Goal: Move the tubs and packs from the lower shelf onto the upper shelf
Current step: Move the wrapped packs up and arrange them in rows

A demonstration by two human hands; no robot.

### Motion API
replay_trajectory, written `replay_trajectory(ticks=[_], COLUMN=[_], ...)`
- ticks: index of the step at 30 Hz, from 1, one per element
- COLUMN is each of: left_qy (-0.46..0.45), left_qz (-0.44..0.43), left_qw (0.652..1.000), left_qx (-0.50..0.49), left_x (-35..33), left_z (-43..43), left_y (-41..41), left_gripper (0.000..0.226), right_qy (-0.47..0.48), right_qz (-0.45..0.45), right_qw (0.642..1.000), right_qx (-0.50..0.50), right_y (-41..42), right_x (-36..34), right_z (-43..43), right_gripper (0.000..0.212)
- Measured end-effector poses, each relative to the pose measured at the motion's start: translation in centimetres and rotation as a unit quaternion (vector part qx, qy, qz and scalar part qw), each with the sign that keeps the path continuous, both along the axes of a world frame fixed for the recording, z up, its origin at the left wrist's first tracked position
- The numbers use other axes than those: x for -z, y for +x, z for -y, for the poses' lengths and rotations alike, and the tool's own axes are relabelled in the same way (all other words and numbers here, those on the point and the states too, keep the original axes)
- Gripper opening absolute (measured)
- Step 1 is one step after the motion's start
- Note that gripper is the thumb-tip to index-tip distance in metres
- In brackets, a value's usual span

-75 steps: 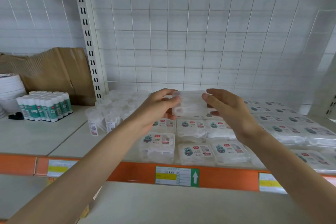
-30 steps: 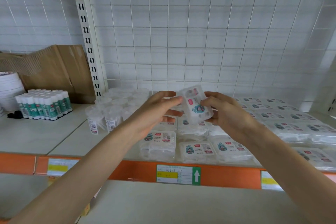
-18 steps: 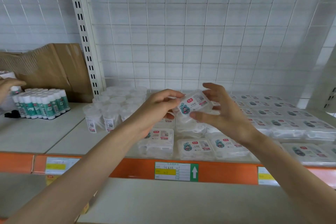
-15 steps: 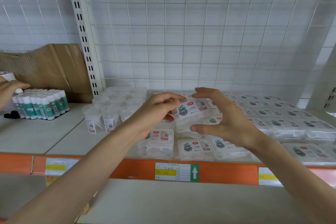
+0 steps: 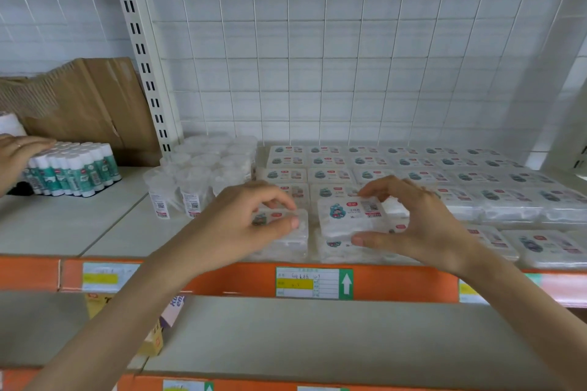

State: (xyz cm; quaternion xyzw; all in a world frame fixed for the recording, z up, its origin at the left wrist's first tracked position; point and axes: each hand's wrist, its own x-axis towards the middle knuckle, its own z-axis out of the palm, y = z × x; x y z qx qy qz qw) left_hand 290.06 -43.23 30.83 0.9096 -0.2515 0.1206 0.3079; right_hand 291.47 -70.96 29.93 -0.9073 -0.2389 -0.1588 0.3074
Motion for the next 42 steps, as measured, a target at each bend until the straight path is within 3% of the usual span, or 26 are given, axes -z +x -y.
replay_trajectory(ticks=[3, 16, 26, 31, 37, 42], left_qy=[0.065, 0.083, 0.081, 0.085, 0.104, 0.195], left_qz=[0.018, 0.043, 0.054, 0.056, 0.092, 0.154], left_qw=[0.998, 0.996, 0.995, 0.995, 0.99, 0.965], left_qx=[-0.012, -0.011, -0.018, -0.02, -0.025, -0.083], left_x=[1.1, 1.4, 1.5, 1.7, 0.7, -0.5], left_z=[-0.7, -0.7, -0.5, -0.5, 0.7, 3.0], left_y=[0.0, 0.0, -0.4, -0.5, -1.0, -1.4], left_gripper=[0.027, 0.028, 0.026, 0.028, 0.052, 0.067], right_qy=[-0.05, -0.156, -0.16, -0.126, -0.042, -0.052], right_qz=[-0.017, 0.013, 0.051, 0.111, 0.164, 0.162], right_qw=[0.999, 0.988, 0.986, 0.986, 0.986, 0.985], right_qx=[-0.01, 0.008, 0.011, -0.013, -0.008, 0.042], right_y=[-0.3, -0.2, 0.4, 0.3, 0.5, 0.5], right_x=[0.6, 0.5, 1.2, 1.7, 1.7, 1.5], right_z=[0.1, -1.2, -1.1, -0.7, -0.6, -0.9], right_gripper=[0.057, 0.063, 0.069, 0.058, 0.047, 0.06])
